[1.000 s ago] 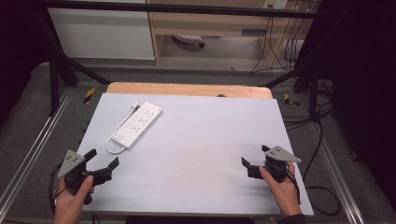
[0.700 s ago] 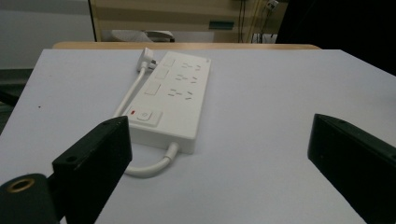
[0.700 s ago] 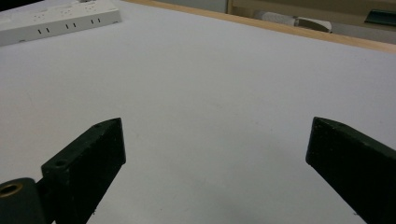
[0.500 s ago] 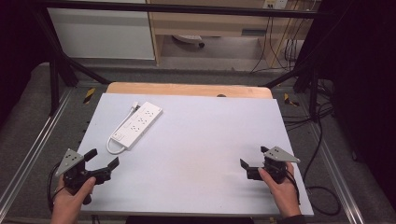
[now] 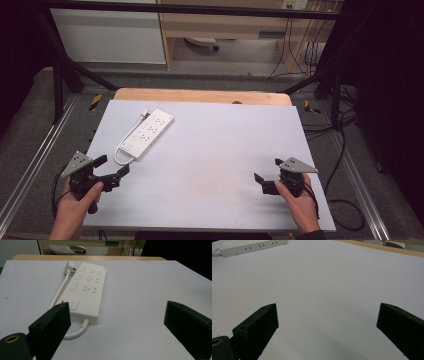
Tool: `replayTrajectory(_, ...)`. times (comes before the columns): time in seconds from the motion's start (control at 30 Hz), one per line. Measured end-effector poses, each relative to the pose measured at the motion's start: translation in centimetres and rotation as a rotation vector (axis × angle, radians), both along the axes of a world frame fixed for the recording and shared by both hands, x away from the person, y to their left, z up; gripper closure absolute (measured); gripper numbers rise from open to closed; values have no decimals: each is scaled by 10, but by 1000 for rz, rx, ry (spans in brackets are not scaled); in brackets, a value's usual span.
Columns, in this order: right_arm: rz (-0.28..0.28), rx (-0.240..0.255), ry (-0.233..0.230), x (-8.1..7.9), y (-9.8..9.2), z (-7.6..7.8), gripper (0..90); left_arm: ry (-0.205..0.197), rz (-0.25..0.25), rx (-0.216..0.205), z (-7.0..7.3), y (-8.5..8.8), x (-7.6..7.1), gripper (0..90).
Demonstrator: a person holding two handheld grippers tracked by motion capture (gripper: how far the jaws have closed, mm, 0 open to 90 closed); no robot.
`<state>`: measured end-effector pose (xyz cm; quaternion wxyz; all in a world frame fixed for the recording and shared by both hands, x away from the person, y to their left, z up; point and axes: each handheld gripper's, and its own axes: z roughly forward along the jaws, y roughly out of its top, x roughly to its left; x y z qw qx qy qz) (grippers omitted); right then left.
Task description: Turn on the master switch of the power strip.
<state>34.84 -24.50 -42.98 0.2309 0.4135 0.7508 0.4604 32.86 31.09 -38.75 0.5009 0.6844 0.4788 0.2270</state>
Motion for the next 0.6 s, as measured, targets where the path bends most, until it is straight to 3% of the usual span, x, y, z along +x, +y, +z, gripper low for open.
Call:
replayTrajectory(0.13,1,8,-4,-1,3,1,41,-1,-7,-15,5,1,7,70)
replayTrajectory(0.3,4,5,-1,-2,4,1,43,-32,-7,5,22,-1,18,70)
replayTrajectory(0.43,8,9,-13,-4,5,3,43,-40,-19,-1,27,-2,28,68)
replayTrajectory(0.5,8,11,-15,-6,6,4,43,-50,-2,1,27,-2,32,67)
replayTrajectory(0.6,14,9,-20,-6,8,4,43,-39,-7,-2,28,-4,37,72)
